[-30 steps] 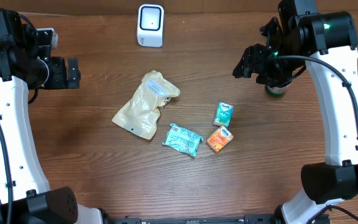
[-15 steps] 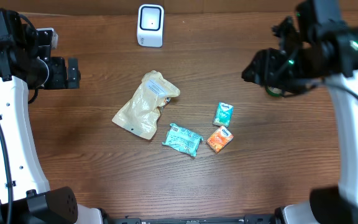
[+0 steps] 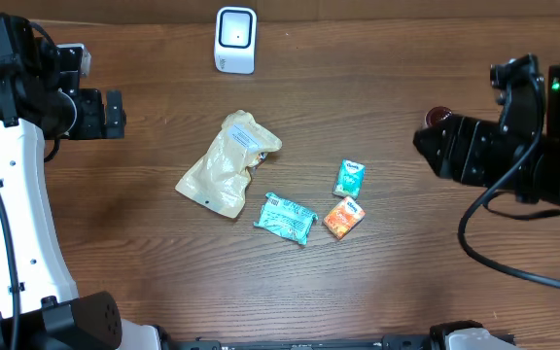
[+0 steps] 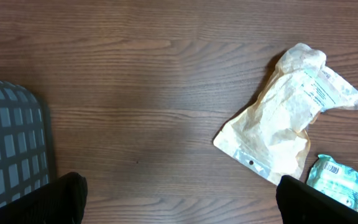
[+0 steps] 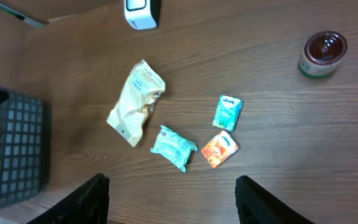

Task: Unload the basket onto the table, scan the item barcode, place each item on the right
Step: 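Move the right gripper over the teal Kleenex pack and lower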

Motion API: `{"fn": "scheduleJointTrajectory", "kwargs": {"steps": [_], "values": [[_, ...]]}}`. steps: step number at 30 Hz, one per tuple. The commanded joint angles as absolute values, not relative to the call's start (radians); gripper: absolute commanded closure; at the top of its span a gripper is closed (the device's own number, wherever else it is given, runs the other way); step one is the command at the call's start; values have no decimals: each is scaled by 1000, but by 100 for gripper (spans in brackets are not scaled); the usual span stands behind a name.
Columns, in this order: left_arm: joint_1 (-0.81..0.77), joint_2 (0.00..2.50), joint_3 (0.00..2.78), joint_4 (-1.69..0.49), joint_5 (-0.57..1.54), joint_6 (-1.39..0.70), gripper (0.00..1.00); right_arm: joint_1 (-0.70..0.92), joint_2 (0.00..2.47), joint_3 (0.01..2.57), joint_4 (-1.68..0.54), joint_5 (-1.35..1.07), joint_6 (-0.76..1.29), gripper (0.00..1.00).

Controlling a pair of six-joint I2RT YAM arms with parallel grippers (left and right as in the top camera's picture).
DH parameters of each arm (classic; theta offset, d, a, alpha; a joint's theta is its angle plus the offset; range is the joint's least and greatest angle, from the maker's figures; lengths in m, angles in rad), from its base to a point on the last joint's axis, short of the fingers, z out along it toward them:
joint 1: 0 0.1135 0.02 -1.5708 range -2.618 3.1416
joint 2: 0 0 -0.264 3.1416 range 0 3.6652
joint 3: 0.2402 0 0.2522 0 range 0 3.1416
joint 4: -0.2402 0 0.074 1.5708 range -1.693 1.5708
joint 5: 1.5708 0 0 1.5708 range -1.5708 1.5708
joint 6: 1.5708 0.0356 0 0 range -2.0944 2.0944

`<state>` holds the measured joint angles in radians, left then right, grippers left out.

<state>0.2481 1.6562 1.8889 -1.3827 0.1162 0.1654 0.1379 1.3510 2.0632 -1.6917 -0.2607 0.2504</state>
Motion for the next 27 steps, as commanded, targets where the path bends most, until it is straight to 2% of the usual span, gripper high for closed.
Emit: {"fn": "scheduleJointTrajectory", "kwargs": {"steps": [1, 7, 19, 23, 27], "values": [[242, 1662, 1886, -1383, 116, 187, 0, 134, 1348, 1913, -1694, -237, 273, 38], [242, 1662, 1886, -1383, 116, 187, 0, 134, 1352, 1680, -1622, -247, 283, 38], [242, 1662, 1886, -1383, 116, 187, 0, 135, 1386, 1350, -1298, -248, 364, 39], [242, 1662, 1886, -1383, 116, 187, 0, 136, 1475, 1269, -1184, -292, 405, 42], [242, 1662, 1886, -1383, 116, 187, 0, 136, 1595, 1254, -1096, -310, 450, 50]]}}
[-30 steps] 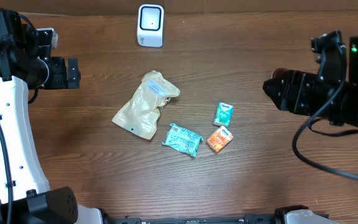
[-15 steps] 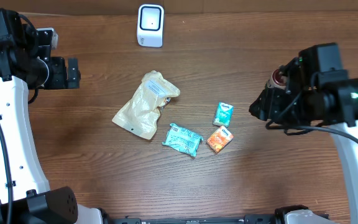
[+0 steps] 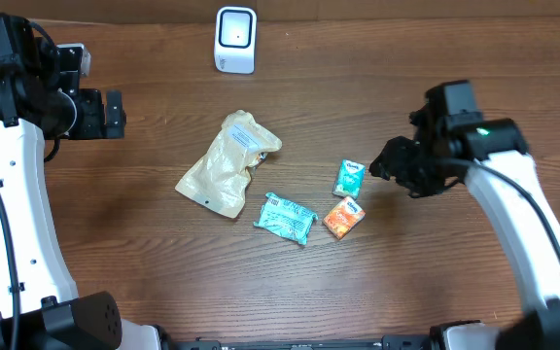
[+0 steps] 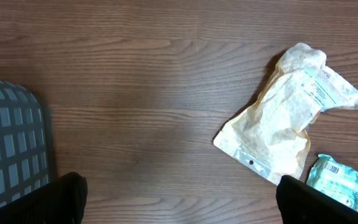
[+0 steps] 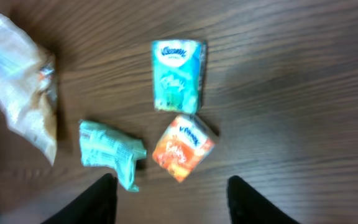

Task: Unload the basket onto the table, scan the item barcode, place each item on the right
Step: 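Move the right gripper over the teal Kleenex pack and lower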

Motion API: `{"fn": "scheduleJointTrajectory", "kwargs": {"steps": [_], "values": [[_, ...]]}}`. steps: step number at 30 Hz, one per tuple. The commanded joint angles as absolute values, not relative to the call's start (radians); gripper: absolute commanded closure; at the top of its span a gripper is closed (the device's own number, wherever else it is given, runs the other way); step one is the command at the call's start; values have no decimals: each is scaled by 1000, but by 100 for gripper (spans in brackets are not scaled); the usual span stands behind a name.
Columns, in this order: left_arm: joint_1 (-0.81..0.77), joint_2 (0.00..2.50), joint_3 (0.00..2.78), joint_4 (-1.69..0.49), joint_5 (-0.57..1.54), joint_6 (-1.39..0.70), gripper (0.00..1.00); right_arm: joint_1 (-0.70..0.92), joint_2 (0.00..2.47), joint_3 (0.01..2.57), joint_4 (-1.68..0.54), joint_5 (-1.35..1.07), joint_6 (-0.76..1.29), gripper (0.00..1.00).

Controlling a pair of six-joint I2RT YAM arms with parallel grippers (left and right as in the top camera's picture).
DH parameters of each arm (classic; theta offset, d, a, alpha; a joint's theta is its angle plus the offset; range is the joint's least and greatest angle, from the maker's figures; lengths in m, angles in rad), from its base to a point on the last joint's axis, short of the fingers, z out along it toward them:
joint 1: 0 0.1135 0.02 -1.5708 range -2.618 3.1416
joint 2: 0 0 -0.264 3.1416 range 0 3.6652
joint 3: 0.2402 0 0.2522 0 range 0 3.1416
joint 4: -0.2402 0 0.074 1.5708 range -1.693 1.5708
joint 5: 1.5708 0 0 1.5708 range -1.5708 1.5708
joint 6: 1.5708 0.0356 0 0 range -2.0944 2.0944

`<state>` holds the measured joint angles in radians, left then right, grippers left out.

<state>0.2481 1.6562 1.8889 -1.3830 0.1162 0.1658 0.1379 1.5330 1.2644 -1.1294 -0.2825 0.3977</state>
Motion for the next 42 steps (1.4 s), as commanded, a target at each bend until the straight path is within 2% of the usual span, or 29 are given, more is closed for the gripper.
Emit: {"fn": "scheduleJointTrajectory", "kwargs": {"steps": [1, 6, 13, 19, 25, 42], "values": [[242, 1662, 1886, -1383, 116, 187, 0, 136, 1629, 1254, -1073, -319, 450, 52], [241, 1662, 1886, -1383, 116, 187, 0, 136, 1772, 1254, -1010, -373, 450, 62], [242, 1662, 1886, -1383, 116, 187, 0, 142, 1892, 1249, -960, -387, 450, 64], [242, 1662, 1886, -1383, 116, 187, 0, 165, 1930, 1246, -950, -382, 450, 72], [242, 1662, 1886, -1383, 116, 187, 0, 192, 1942, 1232, -951, -303, 448, 72], [239, 1662, 1886, -1383, 116, 187, 0, 192, 1942, 1231, -997, -285, 438, 72]]}}
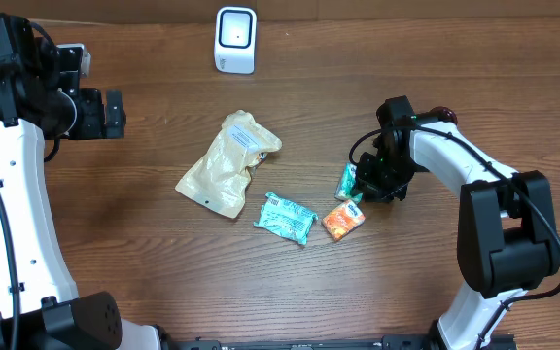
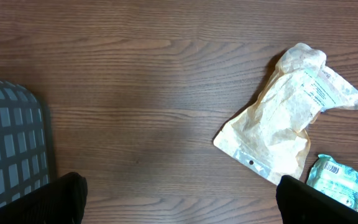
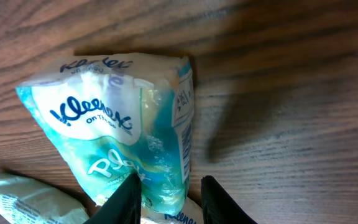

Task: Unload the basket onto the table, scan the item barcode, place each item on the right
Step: 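Move the right gripper over the teal Kleenex pack and lower, then close the right gripper on the teal Kleenex pack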

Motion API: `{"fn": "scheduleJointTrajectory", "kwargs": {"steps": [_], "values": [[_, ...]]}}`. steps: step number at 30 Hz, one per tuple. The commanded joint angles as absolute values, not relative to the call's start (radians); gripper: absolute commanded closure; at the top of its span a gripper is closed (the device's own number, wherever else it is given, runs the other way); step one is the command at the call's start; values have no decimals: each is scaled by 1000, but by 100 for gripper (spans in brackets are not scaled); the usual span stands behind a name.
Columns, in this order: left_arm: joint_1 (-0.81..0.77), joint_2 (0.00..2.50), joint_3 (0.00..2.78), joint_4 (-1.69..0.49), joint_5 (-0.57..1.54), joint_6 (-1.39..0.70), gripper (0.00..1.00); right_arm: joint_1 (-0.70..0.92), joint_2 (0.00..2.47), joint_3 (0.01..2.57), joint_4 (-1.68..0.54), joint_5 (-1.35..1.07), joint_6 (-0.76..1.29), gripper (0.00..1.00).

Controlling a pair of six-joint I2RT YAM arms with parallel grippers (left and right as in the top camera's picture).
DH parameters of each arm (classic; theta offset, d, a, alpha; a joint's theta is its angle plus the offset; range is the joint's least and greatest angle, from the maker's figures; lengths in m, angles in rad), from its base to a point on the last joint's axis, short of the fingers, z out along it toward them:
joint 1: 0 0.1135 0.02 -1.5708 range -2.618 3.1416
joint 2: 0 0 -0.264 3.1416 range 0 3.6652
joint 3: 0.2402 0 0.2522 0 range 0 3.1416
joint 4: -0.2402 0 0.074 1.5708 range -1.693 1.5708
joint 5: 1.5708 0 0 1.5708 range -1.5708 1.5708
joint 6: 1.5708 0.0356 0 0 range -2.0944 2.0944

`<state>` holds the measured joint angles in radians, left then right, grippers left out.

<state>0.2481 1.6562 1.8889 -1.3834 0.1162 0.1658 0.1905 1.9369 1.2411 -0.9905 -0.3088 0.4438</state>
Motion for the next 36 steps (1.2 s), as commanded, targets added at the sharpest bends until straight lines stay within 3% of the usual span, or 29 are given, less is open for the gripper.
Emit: {"fn": "scheduleJointTrajectory", "kwargs": {"steps": [1, 36], "values": [[240, 1662, 1886, -1383, 116, 187, 0, 192, 1942, 1230, -1000, -285, 438, 72], [235, 1662, 1886, -1383, 116, 187, 0, 295, 1942, 1230, -960, -303, 472, 71]]}}
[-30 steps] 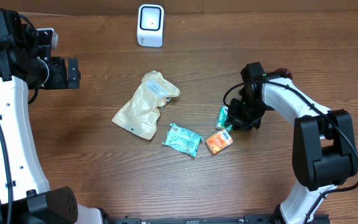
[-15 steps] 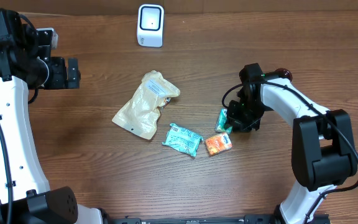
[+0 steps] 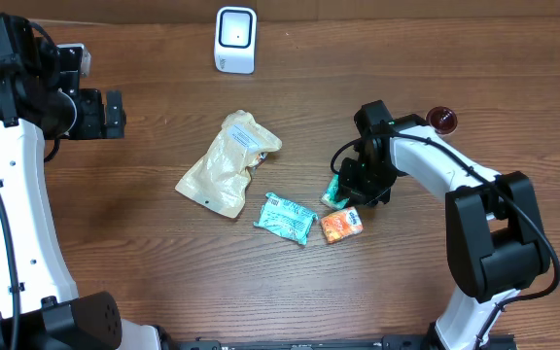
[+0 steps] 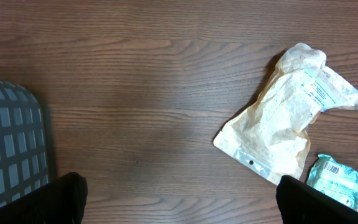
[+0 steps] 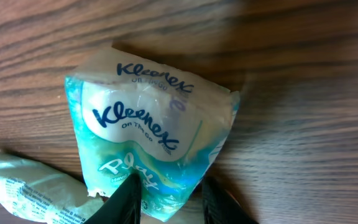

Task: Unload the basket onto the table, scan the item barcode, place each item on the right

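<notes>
A teal Kleenex tissue pack (image 5: 148,134) fills the right wrist view, tilted, its lower end pinched between the dark fingers (image 5: 132,199) of my right gripper (image 5: 174,202). From overhead the right gripper (image 3: 356,188) sits on that pack (image 3: 332,193) just above an orange tissue pack (image 3: 341,225). The white barcode scanner (image 3: 235,39) stands at the far edge of the table. My left gripper (image 4: 180,196) hangs open over bare wood at the left, holding nothing.
A beige crumpled pouch (image 3: 227,163) and a teal wipes packet (image 3: 285,217) lie left of the tissue packs. A red-lidded jar (image 3: 440,119) stands right of the right arm. A dark mesh basket (image 4: 11,146) is at the left in the left wrist view.
My right gripper has shifted a little left and nearer with the teal Kleenex pack, which now sits rotated and squeezed between the fingers. The orange pack has slid slightly. The left arm is unchanged.
My right arm was first held back at the right, away from the items. Then it hung open above the two tissue packs. Then its fingers straddled the teal Kleenex pack on the table, and now they grip that pack, turned and displaced leftward. The left arm stayed still.
</notes>
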Motion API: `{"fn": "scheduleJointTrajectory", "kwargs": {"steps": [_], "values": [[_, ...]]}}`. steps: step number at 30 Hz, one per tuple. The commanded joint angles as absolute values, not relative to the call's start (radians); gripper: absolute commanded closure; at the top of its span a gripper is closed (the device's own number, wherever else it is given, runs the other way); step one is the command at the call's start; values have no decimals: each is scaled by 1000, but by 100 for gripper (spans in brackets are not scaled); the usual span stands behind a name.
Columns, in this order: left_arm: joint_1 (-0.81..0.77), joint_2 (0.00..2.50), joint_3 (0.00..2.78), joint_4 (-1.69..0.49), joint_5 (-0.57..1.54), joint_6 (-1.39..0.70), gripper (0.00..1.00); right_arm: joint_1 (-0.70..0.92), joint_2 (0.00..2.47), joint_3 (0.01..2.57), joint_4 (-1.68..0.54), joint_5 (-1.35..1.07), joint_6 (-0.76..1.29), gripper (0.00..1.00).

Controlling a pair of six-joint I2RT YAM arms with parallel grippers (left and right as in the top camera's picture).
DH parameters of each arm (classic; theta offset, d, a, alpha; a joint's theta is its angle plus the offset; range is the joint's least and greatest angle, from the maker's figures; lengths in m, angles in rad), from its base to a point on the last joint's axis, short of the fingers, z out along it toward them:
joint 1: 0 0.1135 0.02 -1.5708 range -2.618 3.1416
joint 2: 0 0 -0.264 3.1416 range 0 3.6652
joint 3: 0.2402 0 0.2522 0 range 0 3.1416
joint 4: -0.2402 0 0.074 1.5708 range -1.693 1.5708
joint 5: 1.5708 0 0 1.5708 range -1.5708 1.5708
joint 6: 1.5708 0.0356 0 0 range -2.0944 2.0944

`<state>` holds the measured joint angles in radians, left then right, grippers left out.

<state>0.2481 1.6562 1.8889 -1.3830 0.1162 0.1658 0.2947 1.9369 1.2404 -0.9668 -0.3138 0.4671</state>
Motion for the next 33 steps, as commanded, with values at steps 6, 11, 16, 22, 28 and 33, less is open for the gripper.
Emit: {"fn": "scheduleJointTrajectory", "kwargs": {"steps": [6, 11, 16, 22, 28, 33], "values": [[235, 1662, 1886, -1383, 116, 187, 0, 295, 1942, 1230, -959, -306, 472, 71], [235, 1662, 1886, -1383, 116, 187, 0, 295, 1942, 1230, -972, -319, 473, 71], [235, 1662, 1886, -1383, 116, 187, 0, 295, 1942, 1230, -983, -318, 500, 71], [235, 1662, 1886, -1383, 116, 187, 0, 295, 1942, 1230, -953, -224, 589, 73], [235, 1662, 1886, -1383, 116, 187, 0, 299, 1942, 1230, -878, -225, 595, 87], [235, 1662, 1886, -1383, 116, 187, 0, 299, 1942, 1239, -825, -266, 448, 96]]}}
